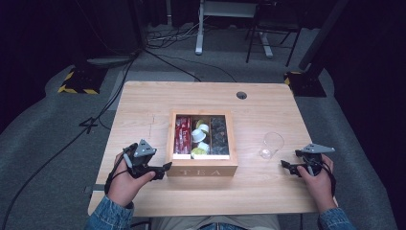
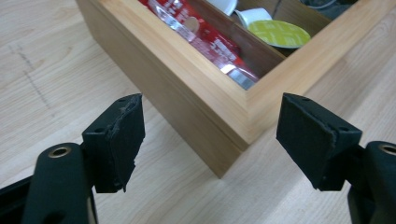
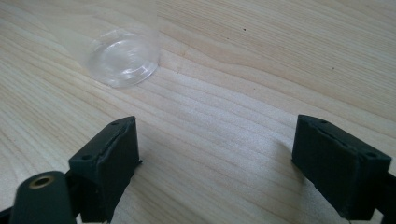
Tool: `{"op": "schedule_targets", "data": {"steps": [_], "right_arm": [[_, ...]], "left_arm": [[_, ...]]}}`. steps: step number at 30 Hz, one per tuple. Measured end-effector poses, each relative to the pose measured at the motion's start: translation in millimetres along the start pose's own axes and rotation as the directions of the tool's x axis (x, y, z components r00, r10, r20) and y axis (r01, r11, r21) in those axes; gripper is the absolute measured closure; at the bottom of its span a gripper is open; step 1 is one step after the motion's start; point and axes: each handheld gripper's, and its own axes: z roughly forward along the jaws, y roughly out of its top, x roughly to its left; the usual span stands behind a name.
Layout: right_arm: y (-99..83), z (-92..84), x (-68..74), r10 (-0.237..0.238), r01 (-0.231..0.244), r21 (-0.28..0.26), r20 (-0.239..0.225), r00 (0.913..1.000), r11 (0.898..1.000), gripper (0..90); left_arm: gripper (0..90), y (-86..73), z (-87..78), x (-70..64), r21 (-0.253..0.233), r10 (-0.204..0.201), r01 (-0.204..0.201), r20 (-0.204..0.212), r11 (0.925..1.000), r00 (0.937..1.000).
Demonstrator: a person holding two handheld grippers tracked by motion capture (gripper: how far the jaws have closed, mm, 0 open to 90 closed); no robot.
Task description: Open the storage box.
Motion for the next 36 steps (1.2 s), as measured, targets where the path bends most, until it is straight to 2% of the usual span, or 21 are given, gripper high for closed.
{"op": "schedule_targets", "data": {"steps": [3,5,7,9,17,30,34,36], "right_arm": [[0.1,0.2,-0.2,-0.001,0.001,-0.001,-0.003,1.0000,1.000,14.6],[0.1,0.2,-0.2,-0.001,0.001,-0.001,-0.003,1.0000,1.000,14.6],[0.1,0.2,-0.2,-0.002,0.002,-0.001,-0.003,1.0000,1.000,14.6],[0.1,0.2,-0.2,-0.002,0.002,-0.001,-0.003,1.0000,1.000,14.6],[0.1,0.2,-0.2,-0.002,0.002,-0.001,-0.003,1.0000,1.000,14.6],[0.1,0.2,-0.3,-0.002,0.002,-0.001,-0.004,1.0000,1.000,14.6],[0.2,0.3,-0.2,-0.002,0.002,-0.001,-0.003,1.0000,1.000,14.6],[0.2,0.2,-0.2,-0.002,0.002,-0.001,-0.004,1.0000,1.000,14.6]], "left_arm": [[22.8,-4.1,7.5,-1.3,0.042,-0.006,0.006,-0.001,0.9991,1.0000],[20.3,-6.9,12.5,-1.4,0.058,-0.015,0.014,0.013,0.9982,0.9998],[23.2,-8.7,15.6,-2.1,0.079,-0.005,0.004,0.017,0.9969,0.9998],[23.8,-9.9,17.7,-4.5,0.079,-0.005,0.003,0.027,0.9968,0.9996],[44.6,-10.3,19.5,-7.5,0.086,0.028,-0.033,0.057,0.9957,0.9980],[47.8,-8.4,15.9,-7.3,0.081,0.041,-0.046,0.053,0.9956,0.9977],[49.1,-6.1,13.6,-8.8,0.077,0.070,-0.073,0.044,0.9944,0.9966],[51.0,-4.7,12.5,-10.2,0.072,0.070,-0.072,0.041,0.9948,0.9967]]}}
